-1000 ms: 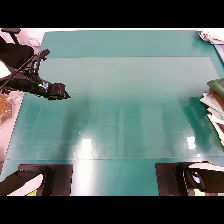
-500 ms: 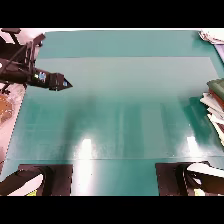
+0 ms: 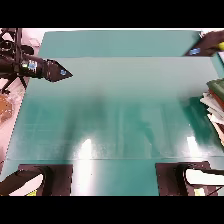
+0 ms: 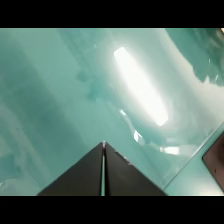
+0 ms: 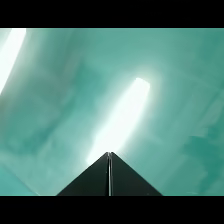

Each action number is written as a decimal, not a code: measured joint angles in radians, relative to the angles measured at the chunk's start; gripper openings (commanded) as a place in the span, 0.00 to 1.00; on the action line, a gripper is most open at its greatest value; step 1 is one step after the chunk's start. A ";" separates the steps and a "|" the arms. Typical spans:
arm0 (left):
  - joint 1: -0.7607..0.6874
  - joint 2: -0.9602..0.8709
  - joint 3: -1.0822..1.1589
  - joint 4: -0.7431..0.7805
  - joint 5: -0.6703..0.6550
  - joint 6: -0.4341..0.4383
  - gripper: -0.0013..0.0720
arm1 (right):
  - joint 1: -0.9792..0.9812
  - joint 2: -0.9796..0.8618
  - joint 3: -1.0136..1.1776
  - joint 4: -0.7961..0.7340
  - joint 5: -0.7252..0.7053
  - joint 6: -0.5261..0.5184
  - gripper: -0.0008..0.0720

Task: Fold the shirts.

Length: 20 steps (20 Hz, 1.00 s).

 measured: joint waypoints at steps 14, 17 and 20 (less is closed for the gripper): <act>0.000 0.000 0.009 -0.144 -0.028 0.112 0.06 | 0.448 0.095 -0.324 -0.113 -0.291 -0.066 0.04; 0.000 0.000 0.009 -0.162 -0.017 0.116 0.06 | 0.451 0.167 -0.422 -0.113 -0.396 -0.067 0.04; 0.000 0.000 0.009 -0.175 -0.014 0.116 0.06 | 0.453 0.211 -0.475 -0.113 -0.451 -0.067 0.05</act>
